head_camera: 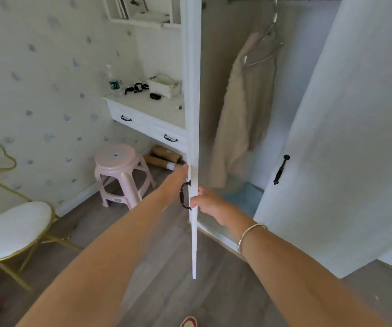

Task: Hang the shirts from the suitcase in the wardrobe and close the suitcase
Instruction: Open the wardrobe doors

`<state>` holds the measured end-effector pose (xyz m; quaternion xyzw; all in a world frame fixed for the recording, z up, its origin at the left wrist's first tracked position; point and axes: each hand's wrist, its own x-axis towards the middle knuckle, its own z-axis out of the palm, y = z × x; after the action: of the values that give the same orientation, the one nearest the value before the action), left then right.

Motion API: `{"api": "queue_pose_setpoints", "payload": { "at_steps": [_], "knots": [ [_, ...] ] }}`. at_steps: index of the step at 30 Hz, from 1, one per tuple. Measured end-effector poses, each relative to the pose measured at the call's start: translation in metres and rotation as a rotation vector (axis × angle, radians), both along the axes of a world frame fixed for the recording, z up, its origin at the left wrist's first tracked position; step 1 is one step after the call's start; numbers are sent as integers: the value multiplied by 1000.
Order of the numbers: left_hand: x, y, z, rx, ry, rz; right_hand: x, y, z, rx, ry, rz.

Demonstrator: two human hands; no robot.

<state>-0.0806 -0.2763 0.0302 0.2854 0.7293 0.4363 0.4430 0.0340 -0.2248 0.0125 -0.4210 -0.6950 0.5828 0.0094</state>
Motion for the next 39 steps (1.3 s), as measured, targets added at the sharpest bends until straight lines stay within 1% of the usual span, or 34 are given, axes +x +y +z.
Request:
{"api": "queue_pose_setpoints", "payload": {
  "at_steps": [3, 5, 9, 14, 17, 19, 24, 27, 32, 35, 39],
  "knots": [
    [-10, -15, 18, 89, -11, 93, -28, -14, -6, 23, 3, 4],
    [-22, -21, 28, 86, -12, 145, -40, -24, 1, 37, 40, -10],
    [-50, -31, 41, 100, 49, 198, -67, -33, 15, 71, 117, -54],
    [-87, -44, 38, 34, 294, 130, -104, -33, 27, -3, 127, -53],
    [-118, -50, 40, -12, 349, 139, -134, -37, 32, -53, 124, -49],
    [-141, -54, 42, -4, 322, 147, -157, -41, 37, -40, 158, -35],
    [-194, -56, 46, 31, 60, 264, -206, -54, 58, -84, 354, -28],
    [-221, -53, 48, 69, -25, 327, -230, -59, 64, -104, 383, 7],
    [-249, -51, 45, 62, -35, 296, -254, -57, 58, -153, 406, 37],
    [-253, -48, 47, 61, -54, 303, -266, -61, 55, -166, 356, 98],
    [-253, -47, 47, 77, -83, 327, -271, -62, 56, -185, 308, 116]
  ]
}}
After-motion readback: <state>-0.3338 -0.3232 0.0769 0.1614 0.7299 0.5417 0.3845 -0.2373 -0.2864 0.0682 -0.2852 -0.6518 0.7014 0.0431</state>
